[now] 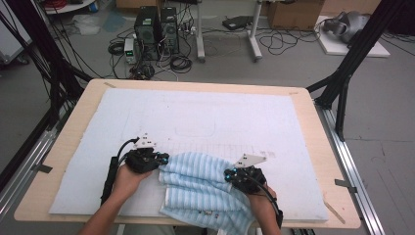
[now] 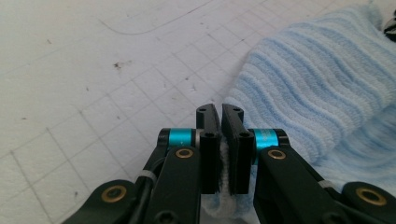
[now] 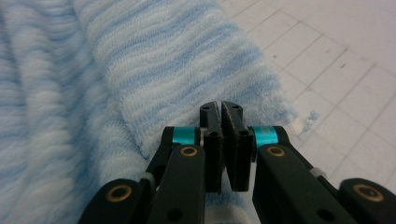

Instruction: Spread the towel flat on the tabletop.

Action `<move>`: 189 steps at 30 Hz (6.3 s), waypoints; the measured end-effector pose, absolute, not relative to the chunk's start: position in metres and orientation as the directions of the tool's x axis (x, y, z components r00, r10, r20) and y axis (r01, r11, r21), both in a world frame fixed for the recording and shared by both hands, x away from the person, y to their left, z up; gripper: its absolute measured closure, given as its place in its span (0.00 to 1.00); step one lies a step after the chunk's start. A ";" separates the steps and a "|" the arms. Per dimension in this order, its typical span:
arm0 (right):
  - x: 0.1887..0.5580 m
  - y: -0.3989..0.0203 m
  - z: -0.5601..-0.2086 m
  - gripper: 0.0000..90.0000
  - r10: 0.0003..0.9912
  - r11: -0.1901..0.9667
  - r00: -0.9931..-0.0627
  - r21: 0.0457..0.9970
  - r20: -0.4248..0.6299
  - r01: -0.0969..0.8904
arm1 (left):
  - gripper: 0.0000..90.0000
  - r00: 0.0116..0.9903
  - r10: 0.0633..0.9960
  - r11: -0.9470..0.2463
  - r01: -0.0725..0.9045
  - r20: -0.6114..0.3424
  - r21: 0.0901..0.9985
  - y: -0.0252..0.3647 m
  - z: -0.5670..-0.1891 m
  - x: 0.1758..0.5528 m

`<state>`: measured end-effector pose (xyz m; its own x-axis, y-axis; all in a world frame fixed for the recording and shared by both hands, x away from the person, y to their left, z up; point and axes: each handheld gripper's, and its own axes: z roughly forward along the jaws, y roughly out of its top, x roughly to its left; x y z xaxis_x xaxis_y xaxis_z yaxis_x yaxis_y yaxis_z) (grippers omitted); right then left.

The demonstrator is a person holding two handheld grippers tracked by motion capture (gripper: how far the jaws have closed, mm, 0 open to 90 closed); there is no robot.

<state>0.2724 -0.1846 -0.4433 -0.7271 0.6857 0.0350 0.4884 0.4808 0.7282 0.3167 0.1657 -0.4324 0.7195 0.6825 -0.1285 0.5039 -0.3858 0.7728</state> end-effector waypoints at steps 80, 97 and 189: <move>0.412 -0.219 -0.374 0.63 0.915 0.242 -0.403 0.842 -0.031 0.483 | 0.42 0.470 0.856 -0.060 0.505 -0.216 0.861 0.167 -0.398 0.434; 0.350 -0.244 -0.417 0.55 0.896 0.260 -0.443 0.762 0.039 0.593 | 0.50 0.585 0.784 -0.253 0.608 -0.208 0.753 0.118 -0.448 0.398; 0.319 -0.200 -0.442 0.94 0.849 0.363 -0.528 0.716 0.008 0.596 | 0.97 0.562 0.818 -0.267 0.559 -0.122 0.785 0.148 -0.447 0.353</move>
